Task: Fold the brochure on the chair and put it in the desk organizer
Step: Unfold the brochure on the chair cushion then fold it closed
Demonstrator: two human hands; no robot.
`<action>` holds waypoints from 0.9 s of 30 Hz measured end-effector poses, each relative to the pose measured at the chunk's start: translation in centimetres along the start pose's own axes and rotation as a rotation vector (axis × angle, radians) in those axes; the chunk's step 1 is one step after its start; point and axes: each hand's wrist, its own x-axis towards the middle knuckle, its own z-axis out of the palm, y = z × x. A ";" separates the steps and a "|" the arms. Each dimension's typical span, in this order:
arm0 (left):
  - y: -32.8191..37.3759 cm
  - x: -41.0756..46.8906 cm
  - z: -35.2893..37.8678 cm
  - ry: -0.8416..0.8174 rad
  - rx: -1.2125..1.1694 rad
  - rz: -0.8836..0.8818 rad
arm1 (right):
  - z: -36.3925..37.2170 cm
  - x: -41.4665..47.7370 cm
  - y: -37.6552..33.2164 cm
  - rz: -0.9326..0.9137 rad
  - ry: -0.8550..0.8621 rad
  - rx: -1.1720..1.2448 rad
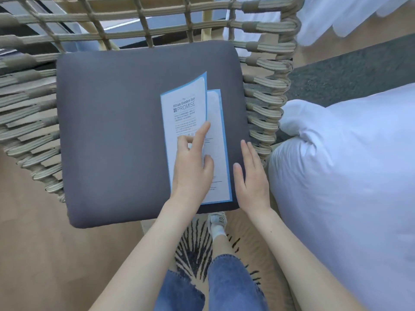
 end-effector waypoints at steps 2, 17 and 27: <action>0.8 0.2 1.9 -0.009 0.056 0.009 | -0.2 0.2 0.8 -0.002 -0.002 0.009; -2.1 1.2 7.3 -0.088 0.131 -0.075 | 1.7 0.2 2.8 0.041 -0.050 0.135; -4.1 1.4 7.6 -0.089 0.144 -0.029 | 2.0 0.2 3.0 0.040 -0.059 0.085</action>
